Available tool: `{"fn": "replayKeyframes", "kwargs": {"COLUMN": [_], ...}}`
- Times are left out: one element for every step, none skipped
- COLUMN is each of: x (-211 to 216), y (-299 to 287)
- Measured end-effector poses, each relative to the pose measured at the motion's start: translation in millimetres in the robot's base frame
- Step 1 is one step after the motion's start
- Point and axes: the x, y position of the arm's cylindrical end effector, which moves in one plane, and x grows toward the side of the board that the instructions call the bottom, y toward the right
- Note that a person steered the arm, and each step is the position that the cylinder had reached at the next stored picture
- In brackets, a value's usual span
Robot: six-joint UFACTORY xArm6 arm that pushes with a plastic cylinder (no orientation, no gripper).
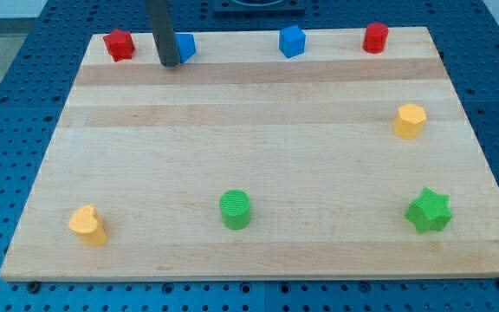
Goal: Move the yellow hexagon parallel to the green star
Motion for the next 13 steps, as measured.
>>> {"fn": "replayKeyframes", "kwargs": {"x": [0,-4,-4,-5,-16,-24,0,52,84,105,140,199,236], "y": [-8,-26,-11,-6,-9,-9,-9,-11,15,74,157,191,271]}}
